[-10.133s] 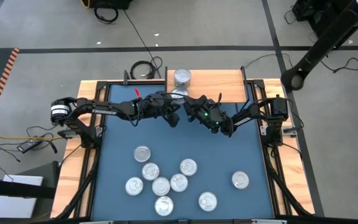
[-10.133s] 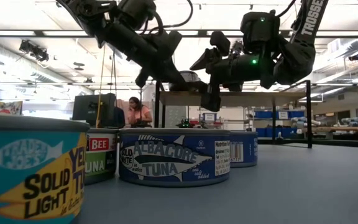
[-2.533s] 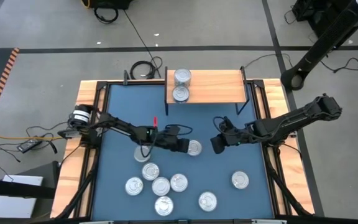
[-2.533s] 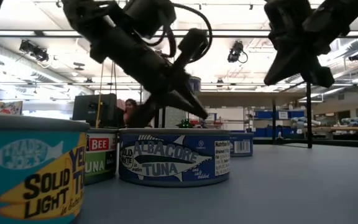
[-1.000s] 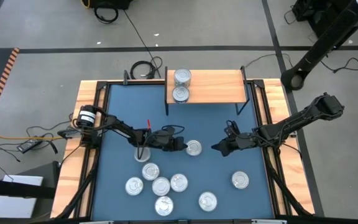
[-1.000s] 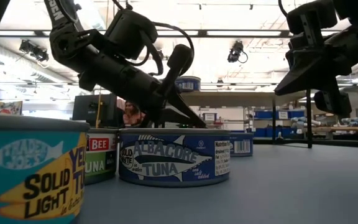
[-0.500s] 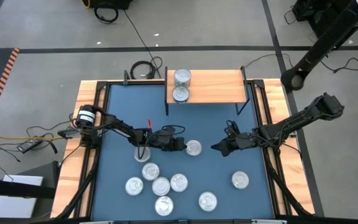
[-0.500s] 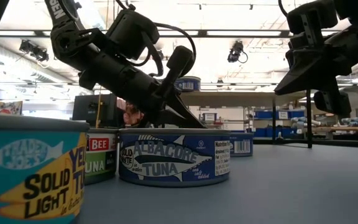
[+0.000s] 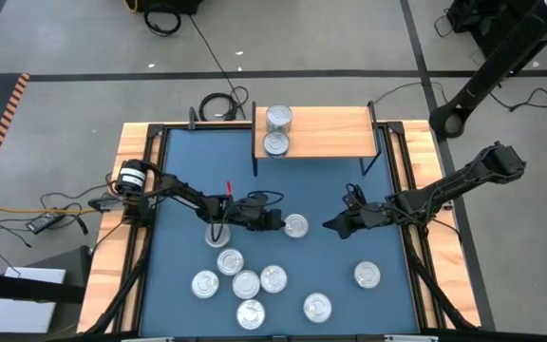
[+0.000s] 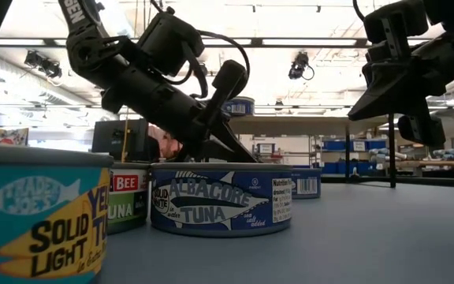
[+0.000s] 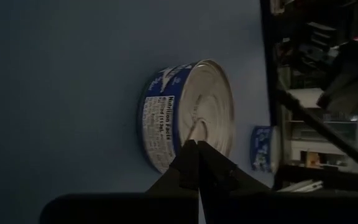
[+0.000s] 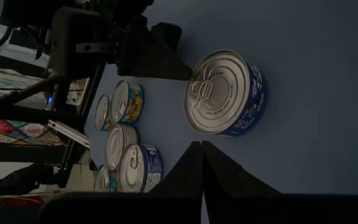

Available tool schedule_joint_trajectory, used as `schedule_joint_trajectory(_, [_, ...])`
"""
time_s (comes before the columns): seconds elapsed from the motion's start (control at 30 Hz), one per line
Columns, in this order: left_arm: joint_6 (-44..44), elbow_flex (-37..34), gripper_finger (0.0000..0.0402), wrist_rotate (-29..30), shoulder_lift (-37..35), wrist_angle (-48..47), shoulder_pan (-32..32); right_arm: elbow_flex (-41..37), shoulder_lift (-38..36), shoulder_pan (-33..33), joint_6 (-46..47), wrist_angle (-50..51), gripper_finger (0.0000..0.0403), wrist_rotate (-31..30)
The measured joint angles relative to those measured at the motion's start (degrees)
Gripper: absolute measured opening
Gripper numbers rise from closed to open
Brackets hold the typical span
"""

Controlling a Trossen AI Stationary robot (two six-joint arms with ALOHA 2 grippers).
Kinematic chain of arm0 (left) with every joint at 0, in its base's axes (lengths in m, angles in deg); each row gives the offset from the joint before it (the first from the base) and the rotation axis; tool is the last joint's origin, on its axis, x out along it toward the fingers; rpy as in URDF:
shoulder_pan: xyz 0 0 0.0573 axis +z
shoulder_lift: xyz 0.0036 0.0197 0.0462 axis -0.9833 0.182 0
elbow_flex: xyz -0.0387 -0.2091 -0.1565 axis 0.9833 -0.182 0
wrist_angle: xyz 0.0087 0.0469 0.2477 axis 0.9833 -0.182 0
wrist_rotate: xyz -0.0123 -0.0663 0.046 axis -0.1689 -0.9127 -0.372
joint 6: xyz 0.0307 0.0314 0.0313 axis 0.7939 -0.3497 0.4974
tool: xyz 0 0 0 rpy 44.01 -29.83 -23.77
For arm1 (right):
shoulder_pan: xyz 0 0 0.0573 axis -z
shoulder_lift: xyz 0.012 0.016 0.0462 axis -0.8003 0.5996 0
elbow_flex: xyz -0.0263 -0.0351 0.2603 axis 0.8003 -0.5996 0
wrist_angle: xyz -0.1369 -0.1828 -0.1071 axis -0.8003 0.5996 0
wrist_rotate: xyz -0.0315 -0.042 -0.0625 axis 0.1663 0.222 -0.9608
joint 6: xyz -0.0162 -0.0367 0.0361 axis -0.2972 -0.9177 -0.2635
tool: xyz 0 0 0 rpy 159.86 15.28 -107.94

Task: Stack canned seafood by type on shelf
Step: Stack the blue tuna can on top of the blue tuna can on the shelf

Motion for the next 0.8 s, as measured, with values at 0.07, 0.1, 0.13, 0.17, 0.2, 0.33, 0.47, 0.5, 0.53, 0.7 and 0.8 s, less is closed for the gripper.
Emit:
schedule_joint_trajectory(0.07, [1.1, 1.0, 0.0000, -0.1, 0.0, -2.3, 0.0, 0.0, 0.0, 0.0, 0.0, 0.0, 0.0009, 0.0])
schedule_joint_trajectory(0.1, [2.0, 1.6, 0.0000, -0.3, 0.0, -3.5, 0.0, 0.0, 0.0, 0.0, 0.0, 0.0, 0.0008, 0.0])
schedule_joint_trajectory(0.13, [2.5, 2.1, 0.0000, -0.2, 0.0, -4.3, 0.0, 0.0, 0.0, 0.0, 0.0, 0.0, 0.0008, 0.0])
schedule_joint_trajectory(0.17, [3.0, 2.5, 0.0000, 0.1, 0.1, -4.8, 0.1, 0.0, 0.0, 0.0, 0.0, 0.0, 0.0008, 0.0])
schedule_joint_trajectory(0.2, [3.3, 2.8, 0.0000, 0.3, 0.1, -5.1, 0.2, 0.0, 0.0, 0.0, 0.2, 0.0, 0.0008, 0.0])
schedule_joint_trajectory(0.33, [3.2, 3.3, 0.0000, 0.4, 0.0, -8.3, 0.6, 0.0, 0.0, 0.0, 0.2, 0.0, 0.0014, 0.0])
schedule_joint_trajectory(0.47, [3.3, 3.4, 0.0000, 0.4, 0.1, -9.4, 0.6, 0.0, 0.0, 0.0, -1.4, 0.0, 0.0019, 0.0])
schedule_joint_trajectory(0.5, [3.3, 3.4, 0.0000, 0.4, 0.1, -9.4, 0.6, 0.0, 0.0, 0.0, -1.8, 0.0, 0.0019, 0.1])
schedule_joint_trajectory(0.53, [3.3, 3.4, 0.0000, 0.4, 0.1, -9.4, 0.6, 0.0, 0.0, 0.0, -2.2, 0.0, 0.0020, 0.0])
schedule_joint_trajectory(0.7, [3.8, 3.3, 0.0000, 0.2, 0.1, -8.5, 0.6, 0.0, 0.0, 0.0, -7.1, -2.0, 0.0033, -1.2])
schedule_joint_trajectory(0.8, [3.8, 3.2, 0.0000, 0.1, 0.1, -8.4, 0.6, 0.2, 0.0, 0.2, -14.9, -8.1, 0.0064, -1.9])
